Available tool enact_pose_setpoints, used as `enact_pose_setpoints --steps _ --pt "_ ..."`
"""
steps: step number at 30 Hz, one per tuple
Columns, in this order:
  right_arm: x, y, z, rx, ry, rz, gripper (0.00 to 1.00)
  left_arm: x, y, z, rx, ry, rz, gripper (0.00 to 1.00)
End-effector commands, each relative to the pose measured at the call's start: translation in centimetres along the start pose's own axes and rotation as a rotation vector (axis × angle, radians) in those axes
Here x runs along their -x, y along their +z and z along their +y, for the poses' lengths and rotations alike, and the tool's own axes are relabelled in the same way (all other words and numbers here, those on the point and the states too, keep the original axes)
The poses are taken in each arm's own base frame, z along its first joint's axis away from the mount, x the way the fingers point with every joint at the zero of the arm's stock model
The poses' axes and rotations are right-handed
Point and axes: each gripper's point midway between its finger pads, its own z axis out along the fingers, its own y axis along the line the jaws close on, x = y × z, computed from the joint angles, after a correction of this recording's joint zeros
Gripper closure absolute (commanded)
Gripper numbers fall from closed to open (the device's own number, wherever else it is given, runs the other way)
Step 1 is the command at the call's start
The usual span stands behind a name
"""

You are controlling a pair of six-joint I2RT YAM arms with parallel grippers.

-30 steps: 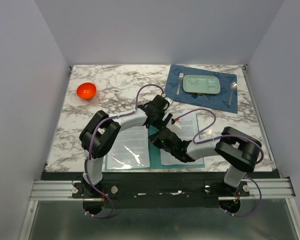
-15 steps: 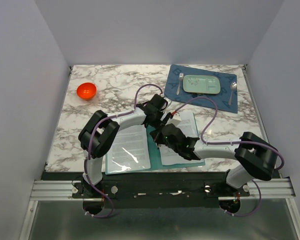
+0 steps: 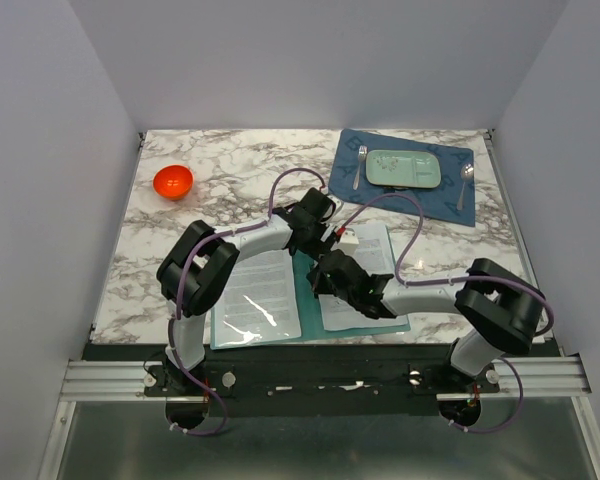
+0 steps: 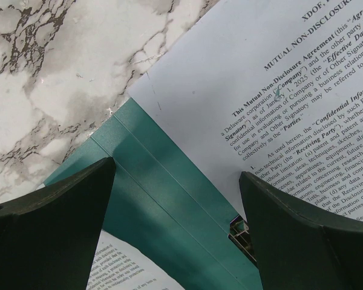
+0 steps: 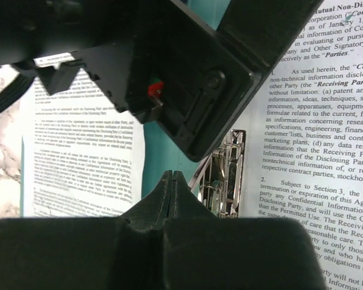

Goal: Put the files into the folder

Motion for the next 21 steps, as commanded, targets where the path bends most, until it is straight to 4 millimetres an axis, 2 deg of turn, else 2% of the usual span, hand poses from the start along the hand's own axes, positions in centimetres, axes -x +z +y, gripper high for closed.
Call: enact_pose_setpoints --steps 1,11,16,21 --pt "-2.4 0.2 -1.5 -0.029 -0.058 0.090 0.99 -2.5 0.3 1.0 0.042 0.034 0.094 0.01" --pt "-5.8 0.1 -4.7 -0.098 -0.064 0.186 0.99 -3.4 0.9 1.3 0.051 0.065 0.119 0.01" --pt "-7.6 -0.2 -7.3 -0.178 -0.043 0.218 0.99 -3.6 0.9 1.3 0.050 0.074 0.119 0.01" --pt "-8.0 -0.5 -8.9 -0.222 0.000 0.195 0.99 -3.4 0.8 1.3 0.046 0.079 0.110 0.01"
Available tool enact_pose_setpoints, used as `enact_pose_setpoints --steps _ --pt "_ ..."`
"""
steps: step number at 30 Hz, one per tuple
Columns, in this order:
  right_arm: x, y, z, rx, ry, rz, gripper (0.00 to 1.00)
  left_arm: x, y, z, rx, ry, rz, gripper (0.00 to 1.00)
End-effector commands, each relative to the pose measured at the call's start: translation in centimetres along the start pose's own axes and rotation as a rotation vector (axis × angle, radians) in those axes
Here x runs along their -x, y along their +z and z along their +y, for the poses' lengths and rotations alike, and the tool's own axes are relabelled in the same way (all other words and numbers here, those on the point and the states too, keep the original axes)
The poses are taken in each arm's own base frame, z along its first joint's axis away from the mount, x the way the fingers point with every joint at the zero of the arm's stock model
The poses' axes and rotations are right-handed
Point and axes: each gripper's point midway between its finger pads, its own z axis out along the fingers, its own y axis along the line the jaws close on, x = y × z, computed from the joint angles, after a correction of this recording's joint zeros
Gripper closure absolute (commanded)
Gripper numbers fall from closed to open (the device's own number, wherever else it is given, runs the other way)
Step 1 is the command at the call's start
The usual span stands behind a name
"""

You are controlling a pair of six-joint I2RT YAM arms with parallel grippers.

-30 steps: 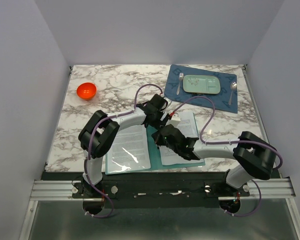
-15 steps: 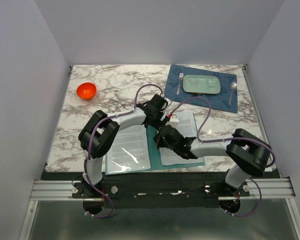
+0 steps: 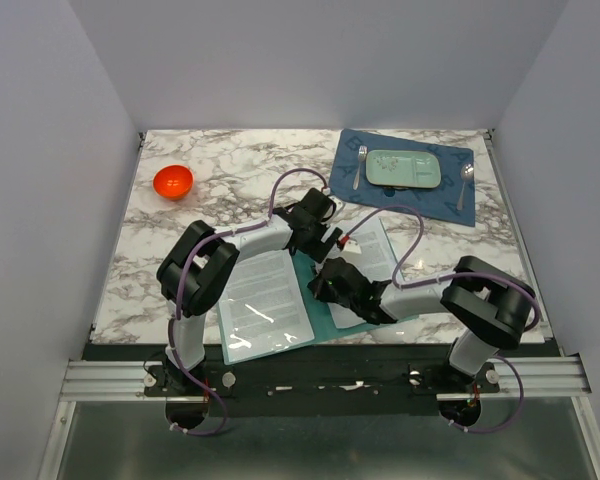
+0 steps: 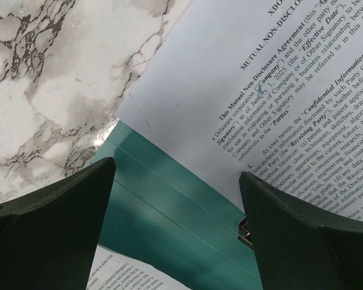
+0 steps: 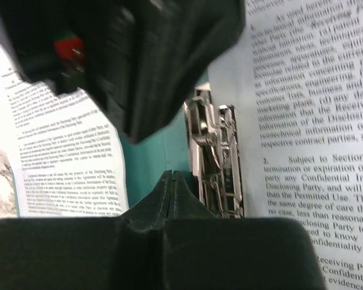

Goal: Put the files into the folder

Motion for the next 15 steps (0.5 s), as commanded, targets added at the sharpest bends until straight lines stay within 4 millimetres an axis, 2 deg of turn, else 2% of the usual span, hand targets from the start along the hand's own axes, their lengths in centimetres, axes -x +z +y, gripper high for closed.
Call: enact_pose_setpoints --steps 1,6,10,12,15 --pt "-5.0 -1.1 -8.1 -0.227 -0.050 0.130 0.99 -3.5 0.7 1.1 0.044 0.045 0.111 0.01" --pt "-4.2 -1.1 -9.1 -0.226 0.003 0.096 0.99 -3.7 0.8 1.2 0.050 0.060 0.107 0.01" --pt "-3.6 -0.7 -9.2 -0.201 0.031 0.073 0.99 -4.1 1.0 1.2 0.053 0.060 0.116 0.01" --pt "-3.9 -0.6 -9.8 -0.199 0.050 0.085 0.99 -3.9 0.9 1.2 0.043 0.089 0.111 0.01" --pt "-3.8 -0.1 -9.3 -0.158 0.093 0.082 0.99 -3.9 0.8 1.3 0.049 0.101 0.111 0.01"
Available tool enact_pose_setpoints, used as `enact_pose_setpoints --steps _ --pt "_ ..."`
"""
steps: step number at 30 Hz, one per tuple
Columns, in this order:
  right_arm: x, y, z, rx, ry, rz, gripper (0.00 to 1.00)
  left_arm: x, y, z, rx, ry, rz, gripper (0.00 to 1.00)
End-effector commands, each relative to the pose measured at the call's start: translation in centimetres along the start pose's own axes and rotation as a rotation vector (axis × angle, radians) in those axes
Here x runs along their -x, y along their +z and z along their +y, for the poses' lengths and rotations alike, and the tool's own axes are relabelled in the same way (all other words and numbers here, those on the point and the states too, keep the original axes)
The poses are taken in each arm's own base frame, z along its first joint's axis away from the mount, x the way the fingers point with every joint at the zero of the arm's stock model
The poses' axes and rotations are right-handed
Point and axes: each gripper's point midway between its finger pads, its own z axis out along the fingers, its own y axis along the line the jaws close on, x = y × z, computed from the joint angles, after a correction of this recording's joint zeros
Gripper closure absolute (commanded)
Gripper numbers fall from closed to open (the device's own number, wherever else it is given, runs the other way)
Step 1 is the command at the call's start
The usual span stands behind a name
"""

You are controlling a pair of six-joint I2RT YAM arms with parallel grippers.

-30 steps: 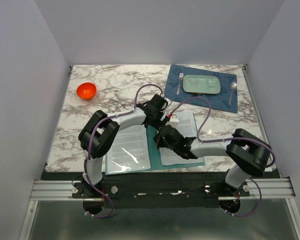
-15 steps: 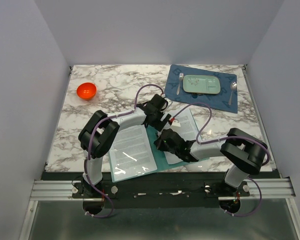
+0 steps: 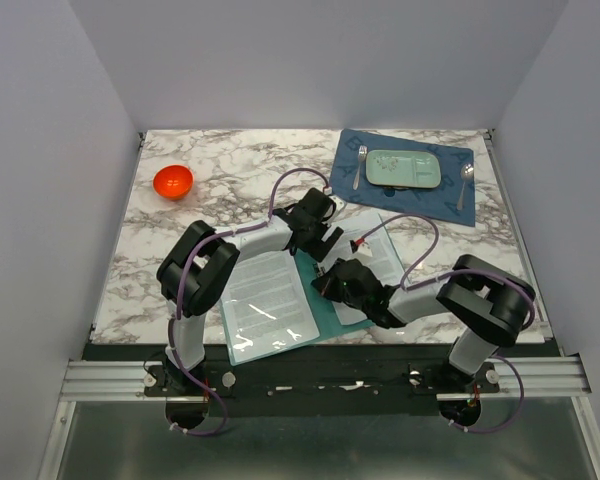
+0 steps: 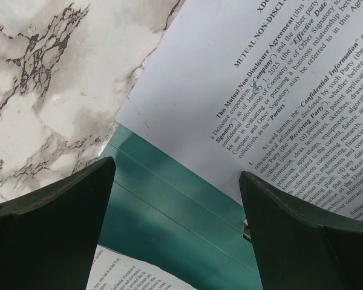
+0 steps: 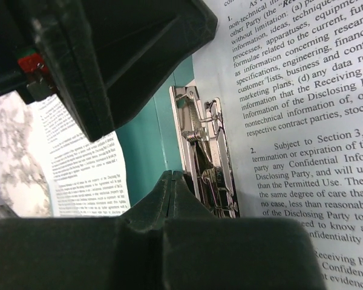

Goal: Put the files into the folder

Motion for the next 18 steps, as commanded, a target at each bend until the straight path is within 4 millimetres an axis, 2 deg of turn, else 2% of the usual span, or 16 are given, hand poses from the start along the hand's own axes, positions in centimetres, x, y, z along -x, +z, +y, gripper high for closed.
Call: enact_pose_setpoints --steps 1,7,11,18 --pt "-3.3 -0.3 -8.5 -0.216 -0.048 0.104 0.99 -4.5 0.4 1.1 0.049 0.079 0.145 0.01" --pt "-4.8 0.4 -8.7 -0.186 0.020 0.150 0.99 -4.8 0.3 1.5 0.062 0.106 0.154 0.01" --pt "-5.7 0.2 -9.7 -0.195 0.058 0.173 0.99 -4.9 0.2 1.5 0.062 0.110 0.153 0.01" --pt "-6.2 -0.2 -10.9 -0.219 0.093 0.183 0.99 -4.9 0.1 1.5 0.059 0.113 0.151 0.01"
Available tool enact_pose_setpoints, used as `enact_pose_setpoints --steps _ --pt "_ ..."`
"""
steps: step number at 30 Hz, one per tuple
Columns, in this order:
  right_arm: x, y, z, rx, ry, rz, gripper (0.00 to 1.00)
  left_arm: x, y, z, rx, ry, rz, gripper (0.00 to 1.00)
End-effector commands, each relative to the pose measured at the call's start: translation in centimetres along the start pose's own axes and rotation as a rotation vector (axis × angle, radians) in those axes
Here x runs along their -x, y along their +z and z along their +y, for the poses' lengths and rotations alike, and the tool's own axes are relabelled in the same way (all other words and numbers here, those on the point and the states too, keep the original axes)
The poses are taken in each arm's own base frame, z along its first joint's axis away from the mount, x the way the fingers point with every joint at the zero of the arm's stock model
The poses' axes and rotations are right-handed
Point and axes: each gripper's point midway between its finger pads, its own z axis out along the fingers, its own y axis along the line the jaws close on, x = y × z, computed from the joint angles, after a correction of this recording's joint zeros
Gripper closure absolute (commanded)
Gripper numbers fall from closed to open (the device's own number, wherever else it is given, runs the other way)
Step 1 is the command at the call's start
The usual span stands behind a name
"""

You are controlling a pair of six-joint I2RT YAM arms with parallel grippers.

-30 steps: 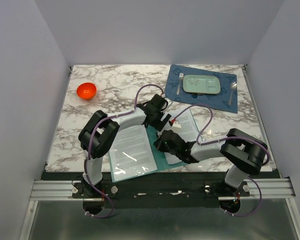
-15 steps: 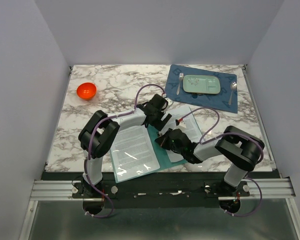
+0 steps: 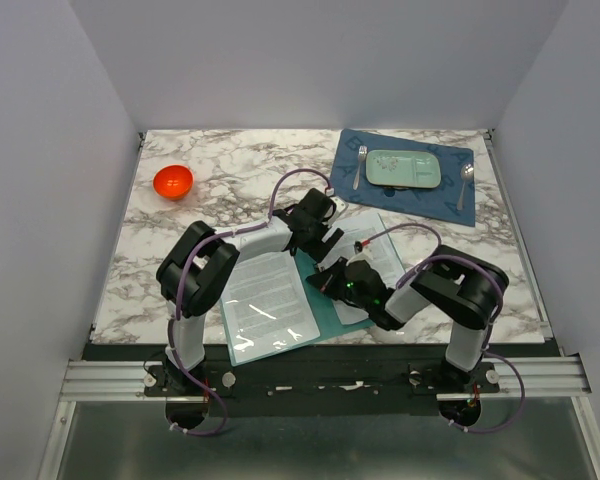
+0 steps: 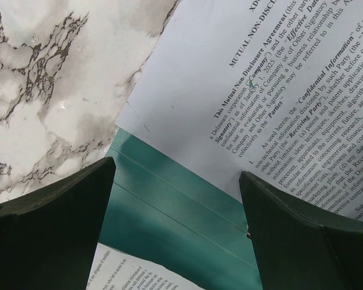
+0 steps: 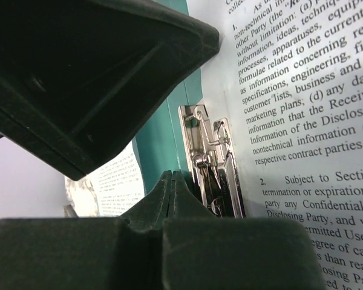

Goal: Put the files into the folder

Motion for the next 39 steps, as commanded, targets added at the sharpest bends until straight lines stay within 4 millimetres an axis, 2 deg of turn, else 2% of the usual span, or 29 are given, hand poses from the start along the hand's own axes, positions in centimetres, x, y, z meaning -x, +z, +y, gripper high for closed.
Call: enact_pose_setpoints --steps 1,9,18,23,30,33,34,36,37,39 --pt "-4.0 -3.4 -12.1 -0.380 -0.093 0.154 0.99 -5.2 0.0 1.1 0.054 0.065 0.165 0.01" --pt "-5.2 -3.3 -13.6 -0.416 -0.034 0.185 0.99 -5.2 -0.1 1.2 0.054 0.068 0.163 0.01" --pt "-6.0 -4.0 -15.5 -0.470 0.074 0.172 0.99 -5.2 -0.3 1.3 0.058 0.077 0.160 0.01" --pt "-6.4 -3.8 -15.2 -0.438 0.143 0.168 0.99 -5.2 -0.3 1.2 0.055 0.077 0.161 0.01" --pt "-5.6 -2.3 -11.7 -0.308 0.163 0.151 0.99 -3.9 -0.9 1.1 0.035 0.079 0.134 0.01" --pt "-4.1 -1.6 -8.8 -0.223 0.146 0.119 0.89 -3.2 -1.3 0.8 0.012 0.079 0.126 0.01" --pt "-3.9 -1.6 -8.5 -0.221 0.124 0.114 0.82 -3.0 -1.5 0.8 0.010 0.077 0.122 0.01" --pt "-2.3 -1.2 -5.3 -0.156 0.103 0.083 0.75 -1.9 -2.3 0.8 0.003 0.075 0.107 0.01" --pt "-2.1 -1.4 -5.4 -0.183 0.066 0.088 0.71 -1.5 -2.7 0.7 -0.002 0.075 0.100 0.01" --pt "-0.9 -0.9 -3.3 -0.164 0.039 0.064 0.67 -0.2 -3.8 0.9 -0.007 0.077 0.076 0.01"
